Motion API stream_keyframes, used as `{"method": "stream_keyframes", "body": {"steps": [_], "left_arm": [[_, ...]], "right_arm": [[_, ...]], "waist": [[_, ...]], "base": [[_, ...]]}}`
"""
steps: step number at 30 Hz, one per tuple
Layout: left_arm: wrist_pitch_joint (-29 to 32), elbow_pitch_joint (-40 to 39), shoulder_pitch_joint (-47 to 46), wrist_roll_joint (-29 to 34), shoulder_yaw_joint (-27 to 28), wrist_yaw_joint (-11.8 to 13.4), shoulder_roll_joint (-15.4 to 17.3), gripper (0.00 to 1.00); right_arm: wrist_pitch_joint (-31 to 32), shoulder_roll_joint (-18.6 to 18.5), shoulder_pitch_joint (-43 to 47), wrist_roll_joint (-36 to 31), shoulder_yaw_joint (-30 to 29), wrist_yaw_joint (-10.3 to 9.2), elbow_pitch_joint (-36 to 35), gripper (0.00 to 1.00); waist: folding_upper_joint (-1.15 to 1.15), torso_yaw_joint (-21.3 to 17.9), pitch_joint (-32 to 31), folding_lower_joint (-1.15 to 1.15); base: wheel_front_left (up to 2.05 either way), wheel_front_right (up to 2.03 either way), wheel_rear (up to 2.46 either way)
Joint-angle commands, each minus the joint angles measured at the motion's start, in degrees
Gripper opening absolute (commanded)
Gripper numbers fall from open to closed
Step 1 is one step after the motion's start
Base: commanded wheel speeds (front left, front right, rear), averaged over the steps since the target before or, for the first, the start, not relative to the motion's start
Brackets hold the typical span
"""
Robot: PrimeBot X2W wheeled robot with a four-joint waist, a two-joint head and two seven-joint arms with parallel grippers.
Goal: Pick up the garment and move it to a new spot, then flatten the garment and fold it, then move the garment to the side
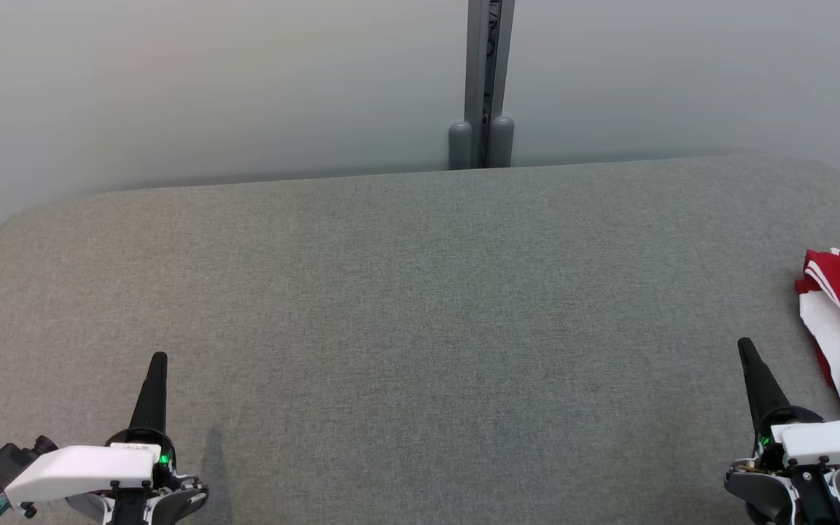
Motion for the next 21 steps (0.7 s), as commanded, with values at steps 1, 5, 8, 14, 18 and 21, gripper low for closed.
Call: {"method": "stream_keyframes", "body": {"steps": [1, 5, 8, 14, 18, 21], "left_arm": [[0.37, -0.72, -1.26, -1.57, 0.46, -0.61, 0.35, 0.0], [0.86, -1.0, -1.32, -3.27, 0.66, -0.77, 0.36, 0.0], [1.19, -1.21, -1.41, -4.64, 0.81, -1.03, 0.38, 0.0], [1.84, -1.67, -1.55, -7.07, 1.12, -1.33, 0.4, 0.0], [2.25, -1.96, -1.62, -8.72, 1.31, -1.6, 0.41, 0.0], [2.47, -2.07, -1.6, -9.41, 1.39, -1.7, 0.41, 0.0]], "right_arm": [[0.58, -0.57, 0.16, 1.53, -0.26, 0.02, -0.9, 0.0], [1.17, -0.59, 0.33, 3.42, -0.53, 0.02, -1.34, 0.0], [1.43, -0.6, 0.34, 4.77, -0.73, 0.02, -1.59, 0.0], [2.12, -0.63, 0.56, 7.48, -1.1, 0.02, -2.17, 0.0], [2.49, -0.65, 0.69, 9.26, -1.31, 0.02, -2.61, 0.0], [2.78, -0.67, 0.69, 10.05, -1.4, 0.02, -2.81, 0.0]], "waist": [[0.0, 0.06, -0.04, 0.0], [0.0, 0.2, -0.11, 0.0], [0.0, 0.3, -0.17, 0.0], [0.0, 0.5, -0.29, 0.0], [0.0, 0.64, -0.37, 0.0], [0.0, 0.71, -0.41, 0.0]], "base": [[0.0, 0.0, 0.0], [0.0, 0.0, 0.0], [0.0, 0.0, 0.0], [0.0, 0.0, 0.0], [0.0, 0.0, 0.0], [0.0, 0.0, 0.0]]}}
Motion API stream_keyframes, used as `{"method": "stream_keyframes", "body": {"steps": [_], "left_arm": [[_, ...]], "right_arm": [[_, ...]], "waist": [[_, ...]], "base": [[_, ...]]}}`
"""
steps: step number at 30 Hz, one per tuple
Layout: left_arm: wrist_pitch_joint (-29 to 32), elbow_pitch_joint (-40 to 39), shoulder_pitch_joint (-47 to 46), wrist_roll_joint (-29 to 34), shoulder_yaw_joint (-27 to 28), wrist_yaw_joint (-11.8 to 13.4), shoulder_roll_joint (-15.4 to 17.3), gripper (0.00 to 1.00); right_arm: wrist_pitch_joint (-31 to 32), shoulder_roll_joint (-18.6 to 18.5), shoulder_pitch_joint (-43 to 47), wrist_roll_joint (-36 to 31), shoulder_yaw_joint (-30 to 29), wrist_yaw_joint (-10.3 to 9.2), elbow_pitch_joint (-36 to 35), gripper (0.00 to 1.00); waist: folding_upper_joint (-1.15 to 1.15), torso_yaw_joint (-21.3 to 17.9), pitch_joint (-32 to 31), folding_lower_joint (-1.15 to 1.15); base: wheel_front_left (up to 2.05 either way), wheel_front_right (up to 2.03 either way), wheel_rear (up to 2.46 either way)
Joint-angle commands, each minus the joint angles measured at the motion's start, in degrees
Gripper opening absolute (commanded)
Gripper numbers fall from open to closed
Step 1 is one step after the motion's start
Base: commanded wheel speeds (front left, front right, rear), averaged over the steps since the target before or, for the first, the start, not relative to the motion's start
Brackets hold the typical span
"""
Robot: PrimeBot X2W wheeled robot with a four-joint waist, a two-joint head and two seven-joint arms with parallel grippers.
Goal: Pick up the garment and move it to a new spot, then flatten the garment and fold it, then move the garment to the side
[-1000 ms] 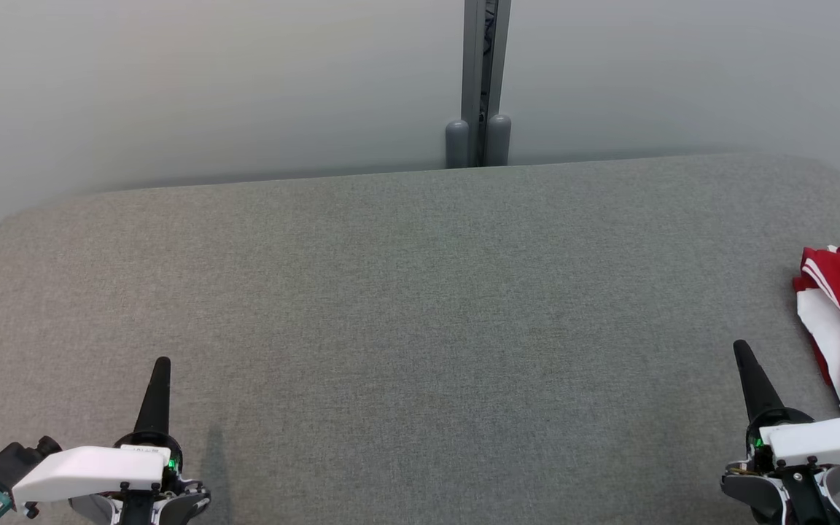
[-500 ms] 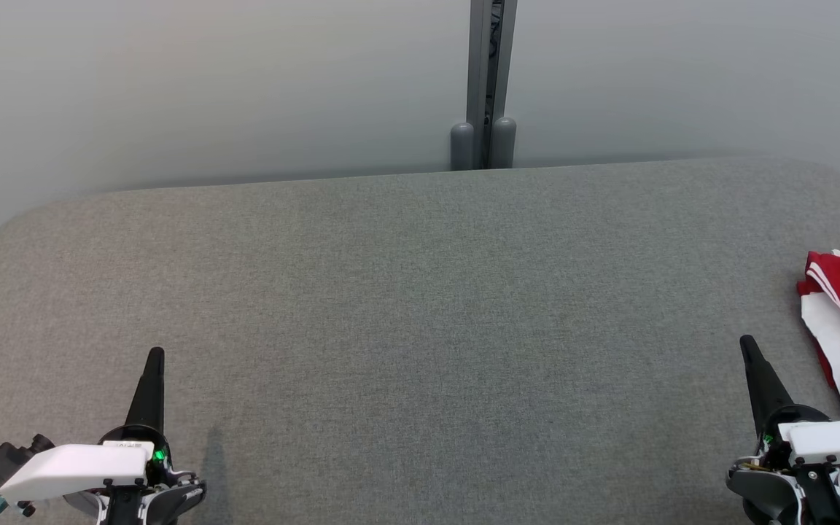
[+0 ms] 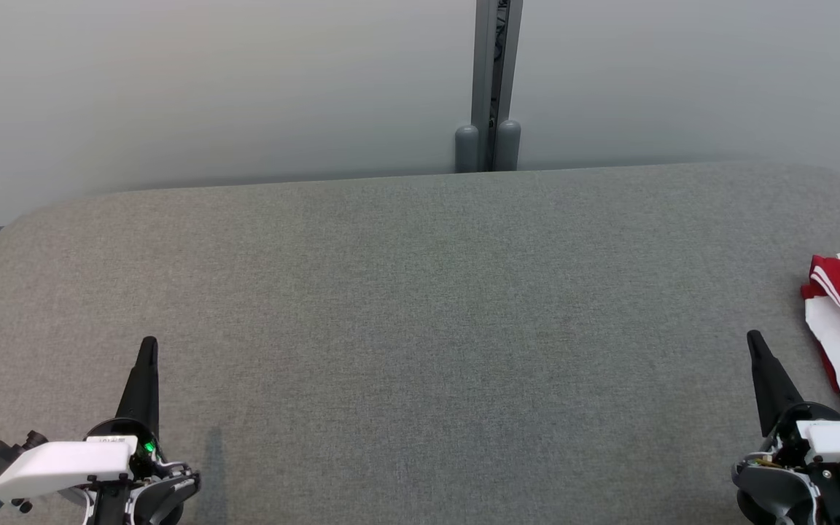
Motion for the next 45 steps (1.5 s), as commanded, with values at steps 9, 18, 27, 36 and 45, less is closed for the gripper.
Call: {"method": "stream_keyframes", "body": {"steps": [9, 18, 27, 36, 45], "left_arm": [[1.06, -0.99, -1.17, -3.83, 0.7, -0.9, 0.35, 0.0], [1.17, -0.96, -1.1, -3.94, 0.7, -0.86, 0.33, 0.0], [1.17, -0.96, -1.09, -3.93, 0.7, -0.86, 0.33, 0.0], [1.16, -0.96, -1.09, -3.93, 0.7, -0.86, 0.33, 0.0], [1.16, -0.96, -1.09, -3.93, 0.7, -0.86, 0.34, 0.0]], "right_arm": [[1.23, -0.58, 0.54, 4.36, -0.63, 0.02, -1.26, 0.0], [1.26, -0.58, 0.56, 4.34, -0.64, 0.02, -1.3, 0.0], [1.25, -0.58, 0.56, 4.34, -0.64, 0.02, -1.3, 0.0], [1.25, -0.58, 0.55, 4.34, -0.63, 0.02, -1.29, 0.0], [1.25, -0.58, 0.55, 4.34, -0.63, 0.02, -1.29, 0.0]], "waist": [[0.0, 0.31, -0.18, 0.0], [0.0, 0.34, -0.19, 0.0], [0.0, 0.34, -0.19, 0.0], [0.0, 0.34, -0.19, 0.0], [0.0, 0.34, -0.19, 0.0]], "base": [[0.0, 0.0, 0.0], [0.0, 0.0, 0.0], [0.0, 0.0, 0.0], [0.0, 0.0, 0.0], [0.0, 0.0, 0.0]]}}
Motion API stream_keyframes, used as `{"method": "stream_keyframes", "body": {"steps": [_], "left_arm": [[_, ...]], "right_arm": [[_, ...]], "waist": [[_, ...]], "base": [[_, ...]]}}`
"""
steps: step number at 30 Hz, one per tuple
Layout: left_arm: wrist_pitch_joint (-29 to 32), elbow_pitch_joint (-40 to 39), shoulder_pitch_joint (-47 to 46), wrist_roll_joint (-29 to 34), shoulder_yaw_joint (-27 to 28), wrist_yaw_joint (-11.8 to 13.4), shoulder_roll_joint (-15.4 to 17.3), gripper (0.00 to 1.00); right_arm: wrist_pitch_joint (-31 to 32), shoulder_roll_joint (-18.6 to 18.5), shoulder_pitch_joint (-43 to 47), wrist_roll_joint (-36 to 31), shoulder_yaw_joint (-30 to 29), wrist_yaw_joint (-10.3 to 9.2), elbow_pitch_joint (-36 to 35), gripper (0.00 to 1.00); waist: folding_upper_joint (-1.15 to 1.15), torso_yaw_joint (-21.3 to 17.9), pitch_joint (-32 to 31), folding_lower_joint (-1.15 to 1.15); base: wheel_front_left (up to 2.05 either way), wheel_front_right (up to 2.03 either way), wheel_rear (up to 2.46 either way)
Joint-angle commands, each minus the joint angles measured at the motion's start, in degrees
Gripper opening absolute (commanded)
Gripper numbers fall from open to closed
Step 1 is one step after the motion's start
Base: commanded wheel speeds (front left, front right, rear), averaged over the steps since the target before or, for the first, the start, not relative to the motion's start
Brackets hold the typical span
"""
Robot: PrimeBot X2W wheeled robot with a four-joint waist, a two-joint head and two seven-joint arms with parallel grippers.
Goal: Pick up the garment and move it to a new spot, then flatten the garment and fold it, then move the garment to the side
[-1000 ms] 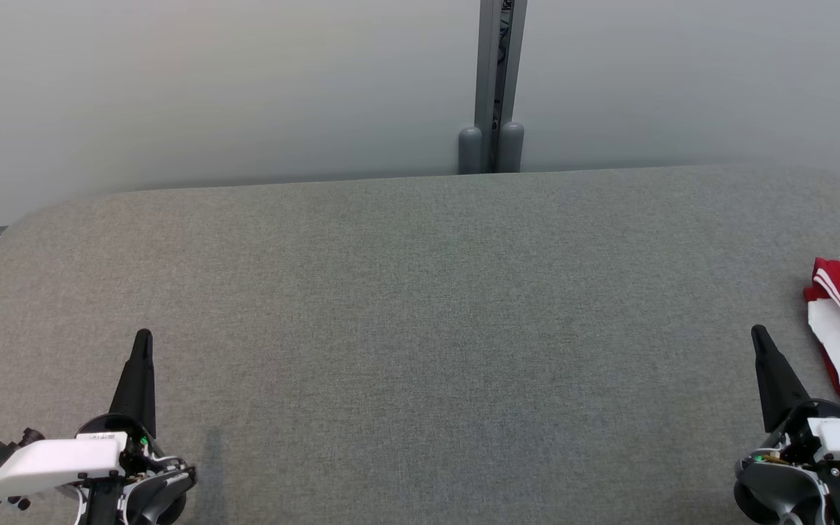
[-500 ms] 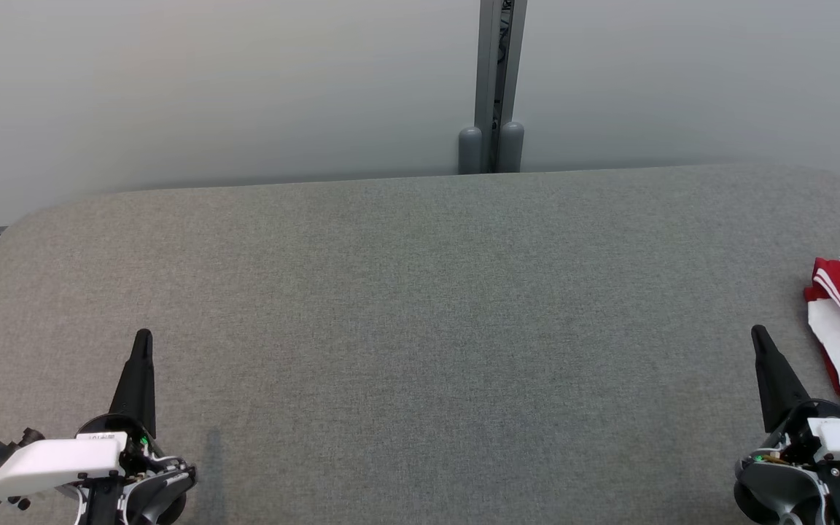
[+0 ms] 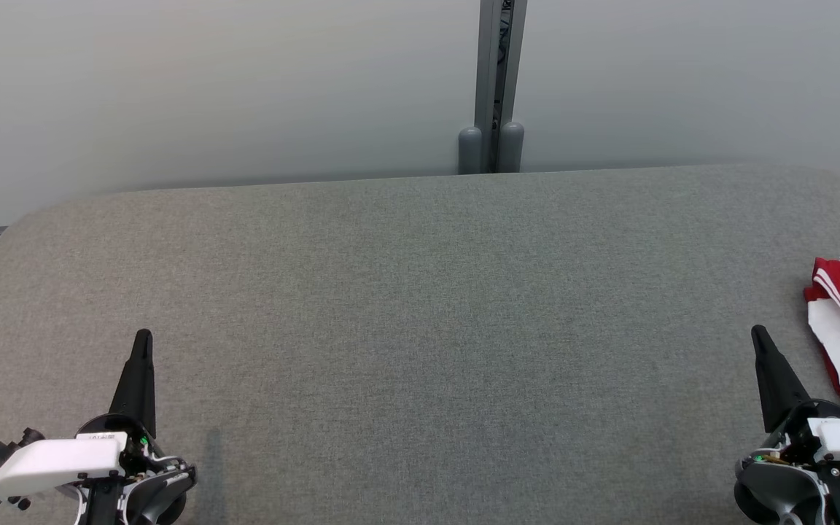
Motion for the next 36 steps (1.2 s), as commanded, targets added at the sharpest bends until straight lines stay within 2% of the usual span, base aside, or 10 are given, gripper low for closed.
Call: {"method": "stream_keyframes", "body": {"steps": [1, 36], "left_arm": [[0.19, -0.17, -0.75, -0.07, 0.24, -0.26, 0.28, 0.0], [0.18, -0.18, -0.75, -0.07, 0.23, -0.26, 0.28, 0.0]], "right_arm": [[0.2, -0.53, 0.5, 0.14, -0.07, 0.02, -0.21, 0.0], [0.19, -0.53, 0.5, 0.15, -0.05, 0.02, -0.21, 0.0]], "waist": [[0.0, 0.0, 0.0, 0.0], [0.0, 0.0, 0.0, 0.0]], "base": [[0.0, 0.0, 0.0], [0.0, 0.0, 0.0]]}}
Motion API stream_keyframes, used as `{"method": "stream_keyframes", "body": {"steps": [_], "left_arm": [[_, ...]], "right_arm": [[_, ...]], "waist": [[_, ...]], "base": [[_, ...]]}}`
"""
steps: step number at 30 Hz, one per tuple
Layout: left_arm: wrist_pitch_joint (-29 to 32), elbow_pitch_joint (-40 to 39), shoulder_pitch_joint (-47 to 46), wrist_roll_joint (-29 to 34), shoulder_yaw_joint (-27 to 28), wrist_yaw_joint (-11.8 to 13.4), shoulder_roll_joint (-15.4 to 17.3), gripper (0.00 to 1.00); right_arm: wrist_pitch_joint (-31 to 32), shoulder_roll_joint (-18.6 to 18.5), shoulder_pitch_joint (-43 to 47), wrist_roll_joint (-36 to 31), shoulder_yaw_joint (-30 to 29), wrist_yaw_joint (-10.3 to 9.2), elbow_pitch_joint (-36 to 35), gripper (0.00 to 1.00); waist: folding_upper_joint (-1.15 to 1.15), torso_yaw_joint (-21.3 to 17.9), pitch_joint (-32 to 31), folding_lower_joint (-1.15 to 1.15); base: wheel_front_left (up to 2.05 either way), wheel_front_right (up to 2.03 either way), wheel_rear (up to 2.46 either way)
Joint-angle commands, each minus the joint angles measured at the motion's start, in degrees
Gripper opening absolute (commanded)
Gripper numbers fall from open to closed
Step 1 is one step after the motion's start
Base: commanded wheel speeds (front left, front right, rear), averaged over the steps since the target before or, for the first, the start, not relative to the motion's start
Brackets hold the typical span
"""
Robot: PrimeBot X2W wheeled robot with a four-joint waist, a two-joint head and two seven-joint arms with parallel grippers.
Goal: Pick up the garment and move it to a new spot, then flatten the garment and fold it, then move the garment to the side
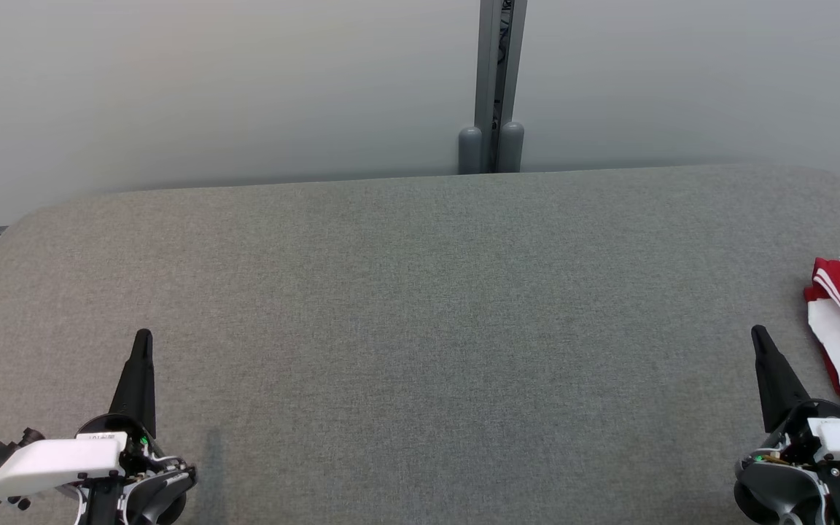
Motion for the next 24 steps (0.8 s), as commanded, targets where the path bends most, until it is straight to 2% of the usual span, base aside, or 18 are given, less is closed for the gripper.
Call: {"method": "stream_keyframes", "body": {"steps": [1, 24], "left_arm": [[0.18, -0.18, -0.75, -0.07, 0.23, -0.26, 0.28, 0.0], [0.18, -0.19, -0.75, -0.07, 0.23, -0.26, 0.28, 0.0]], "right_arm": [[0.19, -0.53, 0.5, 0.15, -0.04, 0.01, -0.21, 0.0], [0.19, -0.53, 0.5, 0.15, -0.04, 0.02, -0.21, 0.0]], "waist": [[0.0, 0.0, 0.0, 0.0], [0.0, 0.0, 0.0, 0.0]], "base": [[0.0, 0.0, 0.0], [0.0, 0.0, 0.0]]}}
